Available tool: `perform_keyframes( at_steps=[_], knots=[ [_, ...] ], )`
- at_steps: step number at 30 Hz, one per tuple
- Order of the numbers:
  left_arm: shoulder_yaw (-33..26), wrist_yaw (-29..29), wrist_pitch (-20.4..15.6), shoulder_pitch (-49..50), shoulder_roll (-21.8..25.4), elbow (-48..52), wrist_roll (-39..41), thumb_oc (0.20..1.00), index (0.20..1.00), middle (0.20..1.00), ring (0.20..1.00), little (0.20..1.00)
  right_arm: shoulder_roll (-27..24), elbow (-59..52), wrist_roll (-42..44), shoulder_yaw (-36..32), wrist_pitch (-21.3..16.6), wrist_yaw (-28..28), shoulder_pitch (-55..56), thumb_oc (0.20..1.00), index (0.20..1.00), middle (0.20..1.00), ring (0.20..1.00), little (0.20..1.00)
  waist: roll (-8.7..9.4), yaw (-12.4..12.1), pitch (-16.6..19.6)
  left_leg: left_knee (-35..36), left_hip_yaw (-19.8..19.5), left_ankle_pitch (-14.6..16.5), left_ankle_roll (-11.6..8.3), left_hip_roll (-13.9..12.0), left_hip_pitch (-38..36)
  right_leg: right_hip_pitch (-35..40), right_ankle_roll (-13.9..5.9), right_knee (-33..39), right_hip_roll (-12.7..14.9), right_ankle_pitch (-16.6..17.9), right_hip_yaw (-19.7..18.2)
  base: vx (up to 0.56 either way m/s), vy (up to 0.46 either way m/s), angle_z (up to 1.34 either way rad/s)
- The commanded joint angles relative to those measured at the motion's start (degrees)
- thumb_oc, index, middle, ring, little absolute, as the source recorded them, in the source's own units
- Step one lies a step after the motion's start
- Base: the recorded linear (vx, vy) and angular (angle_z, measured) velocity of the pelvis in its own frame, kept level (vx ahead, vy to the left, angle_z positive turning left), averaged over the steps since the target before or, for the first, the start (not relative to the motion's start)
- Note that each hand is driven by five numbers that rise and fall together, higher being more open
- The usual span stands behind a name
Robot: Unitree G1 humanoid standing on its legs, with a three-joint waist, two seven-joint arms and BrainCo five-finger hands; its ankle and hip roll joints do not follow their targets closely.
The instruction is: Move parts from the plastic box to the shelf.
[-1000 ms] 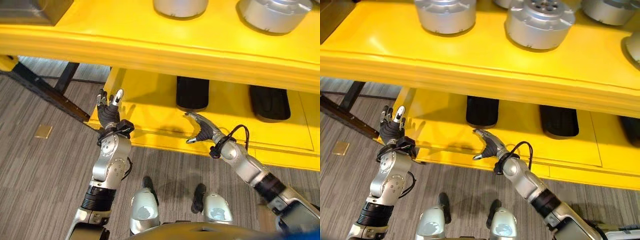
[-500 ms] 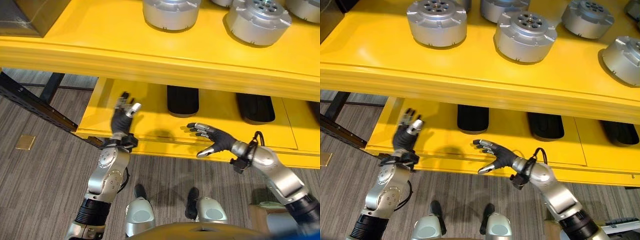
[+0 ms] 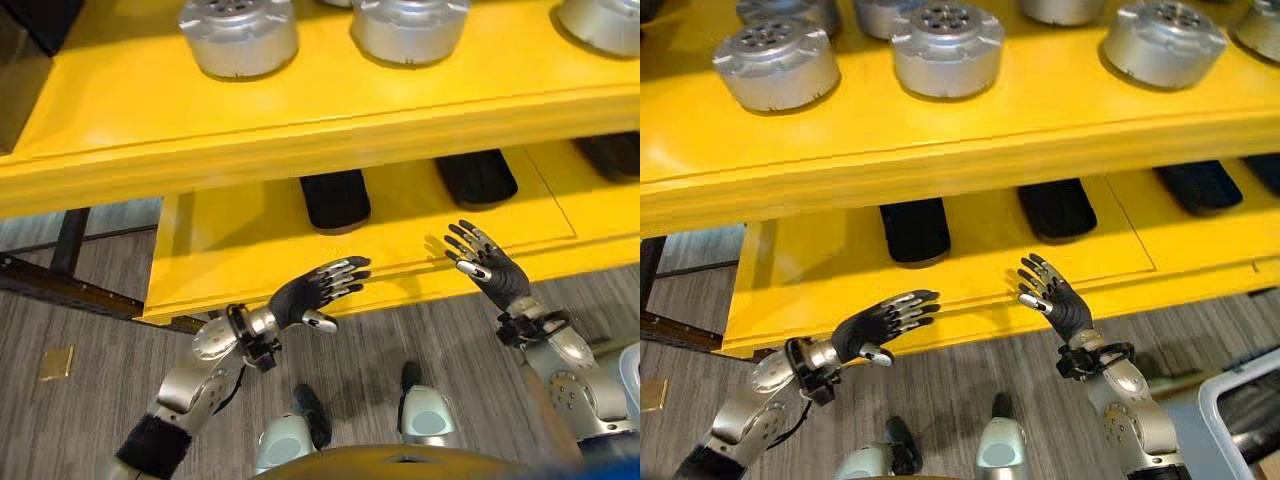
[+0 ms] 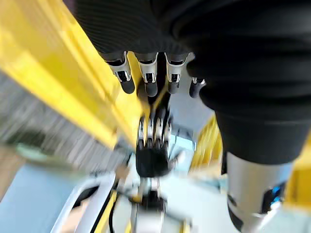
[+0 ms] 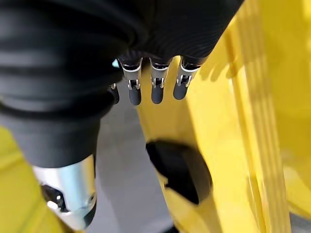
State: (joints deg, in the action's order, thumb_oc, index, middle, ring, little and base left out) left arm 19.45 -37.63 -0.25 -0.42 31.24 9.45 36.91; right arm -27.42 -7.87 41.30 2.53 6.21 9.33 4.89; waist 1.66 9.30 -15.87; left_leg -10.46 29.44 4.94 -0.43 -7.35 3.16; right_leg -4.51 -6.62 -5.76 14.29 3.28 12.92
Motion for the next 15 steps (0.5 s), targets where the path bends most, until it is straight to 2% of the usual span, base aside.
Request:
perform_keyframes(
  at_steps=[1,2,4,6,7,8,12,13,15],
  knots=[
    [0.12,-1.68,-3.81,0.20,0.53,4.51,1.90,1.000,1.000,1.000,1.000,1.000,-0.02,0.55,-3.06,-1.58,-3.03,-5.04,-4.22,1.000,1.000,1.000,1.000,1.000,-0.96,0.55,-2.42,1.04,1.62,-0.06,0.42,-1.98,-4.97,2.16,-5.18,-0.56,6.13,3.95,1.38,0.02,0.344,-0.58],
    [0.43,-2.09,-3.14,0.17,0.54,4.63,1.66,1.000,1.000,1.000,1.000,1.000,0.15,0.98,-3.36,-1.69,-3.04,-6.10,-4.26,1.000,1.000,1.000,1.000,1.000,-0.98,0.63,-2.37,1.15,2.03,0.13,0.50,-1.82,-5.18,2.12,-5.46,0.04,6.61,4.87,1.55,0.03,0.174,-0.36],
    [1.29,-1.15,-3.07,0.99,0.20,4.43,-0.24,1.000,1.000,1.000,1.000,1.000,0.48,2.38,-4.91,-1.45,-2.05,-7.00,-5.36,1.000,1.000,1.000,1.000,1.000,-1.03,0.12,-2.41,1.91,4.97,0.26,0.29,-1.96,-6.56,1.57,-6.01,0.09,8.08,7.38,5.39,0.00,0.183,-0.44],
    [1.96,0.94,-4.33,2.05,0.11,3.73,-1.65,1.000,1.000,1.000,1.000,1.000,0.59,3.57,-7.39,-0.18,-1.39,-8.10,-7.04,1.000,1.000,1.000,1.000,1.000,-1.20,-0.92,-2.53,2.84,7.89,-0.06,0.25,-2.37,-7.59,0.88,-6.08,-2.66,8.47,7.42,10.24,-0.08,0.158,-1.03],
    [2.23,1.44,-5.36,2.45,0.14,3.16,-2.45,1.000,1.000,1.000,1.000,1.000,0.61,3.80,-10.31,0.47,-2.44,-10.73,-7.54,1.000,1.000,1.000,1.000,1.000,-1.35,-1.39,-2.48,2.88,8.65,-0.27,0.45,-2.64,-7.53,0.85,-5.65,-4.89,8.08,6.00,11.24,-0.15,0.131,-1.25],
    [2.28,1.18,-6.61,2.78,0.64,2.57,-1.96,1.000,1.000,1.000,1.000,1.000,0.38,3.80,-12.55,0.81,-3.50,-14.94,-7.60,1.000,1.000,1.000,1.000,1.000,-1.83,-1.78,-2.14,2.49,8.66,-0.67,1.18,-3.29,-6.53,0.97,-3.72,-10.22,6.69,1.88,11.16,-0.13,0.078,-1.18],
    [2.09,1.56,-8.18,3.56,0.83,1.39,-1.26,1.000,1.000,1.000,1.000,1.000,-0.14,4.85,-14.55,-0.28,-3.12,-19.86,-7.36,1.000,1.000,1.000,1.000,1.000,-1.93,-2.10,-0.61,1.09,8.65,-0.31,2.32,-4.00,-4.65,2.38,-0.62,-17.75,4.26,-5.00,9.82,-0.02,0.023,-0.67],
    [2.02,2.81,-8.49,3.71,0.78,1.07,-0.65,1.000,1.000,1.000,1.000,1.000,-0.48,5.10,-16.28,-0.54,-3.39,-21.42,-7.55,1.000,1.000,1.000,1.000,1.000,-1.75,-2.09,0.24,0.58,9.44,-0.22,2.63,-4.32,-4.11,3.99,0.01,-17.84,3.39,-7.46,10.06,0.05,-0.044,-0.40],
    [2.13,4.63,-8.72,3.78,0.64,0.89,-0.61,1.000,1.000,1.000,1.000,1.000,-0.72,5.61,-18.24,-0.64,-3.97,-24.42,-8.21,1.000,1.000,1.000,1.000,1.000,-1.50,-2.45,1.05,-0.40,10.36,-0.18,2.70,-4.68,-3.66,6.09,0.76,-16.00,2.62,-9.22,10.89,0.04,-0.150,-1.29]
  ],
)
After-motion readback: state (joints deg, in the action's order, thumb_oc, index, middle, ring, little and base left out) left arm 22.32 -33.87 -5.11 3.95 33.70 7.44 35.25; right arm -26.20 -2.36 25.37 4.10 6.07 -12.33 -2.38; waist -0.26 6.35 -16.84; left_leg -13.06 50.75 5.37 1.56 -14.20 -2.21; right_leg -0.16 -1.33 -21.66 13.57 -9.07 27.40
